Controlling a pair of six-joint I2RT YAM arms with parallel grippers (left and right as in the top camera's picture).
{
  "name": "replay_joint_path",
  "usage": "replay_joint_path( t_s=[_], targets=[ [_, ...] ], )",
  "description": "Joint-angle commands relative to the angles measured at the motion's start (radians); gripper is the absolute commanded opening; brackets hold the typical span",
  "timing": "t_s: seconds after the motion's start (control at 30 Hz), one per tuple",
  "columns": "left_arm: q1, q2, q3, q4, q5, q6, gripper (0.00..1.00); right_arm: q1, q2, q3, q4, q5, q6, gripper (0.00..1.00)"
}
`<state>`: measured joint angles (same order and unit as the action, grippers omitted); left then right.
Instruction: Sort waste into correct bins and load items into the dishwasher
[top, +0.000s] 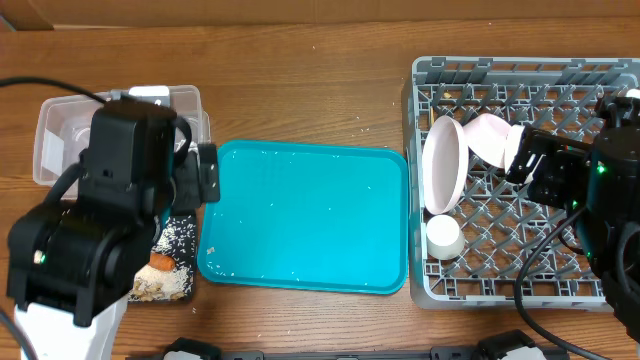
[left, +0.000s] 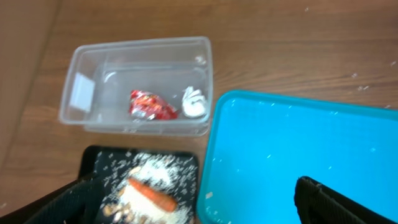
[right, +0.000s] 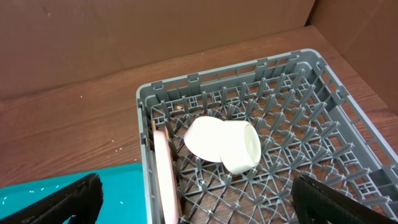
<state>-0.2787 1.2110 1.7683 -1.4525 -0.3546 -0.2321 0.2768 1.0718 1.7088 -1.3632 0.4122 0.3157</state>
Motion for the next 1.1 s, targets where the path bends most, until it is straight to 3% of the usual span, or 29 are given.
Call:
replay_joint_path(
  t_s=[0.0,0.53,0.7,0.87,1.07],
  targets=[
    [0.006,-0.002,0.018,-0.016,-0.045,0.019,1.00,0.003,-0.002,0.009,0.003,0.013,0.007,1.00],
    [0.005,0.050,0.018,-0.016,-0.045,0.019,1.00,0.003,-0.011,0.009,-0.001,0.014,0.005,1.00],
    [0.005,0.068,0.018,-0.015,-0.045,0.019,1.00,-0.001,-0.076,0.005,-0.081,0.041,-0.016,1.00],
    [0.005,0.089,0.018,-0.015,-0.045,0.019,1.00,-0.097,-0.174,-0.114,0.236,0.091,-0.095,1.00],
    [0.005,0.120,0.018,-0.014,-0.045,0.019,1.00,-0.196,-0.372,-0.430,0.551,-0.025,-0.107,1.00]
  ],
)
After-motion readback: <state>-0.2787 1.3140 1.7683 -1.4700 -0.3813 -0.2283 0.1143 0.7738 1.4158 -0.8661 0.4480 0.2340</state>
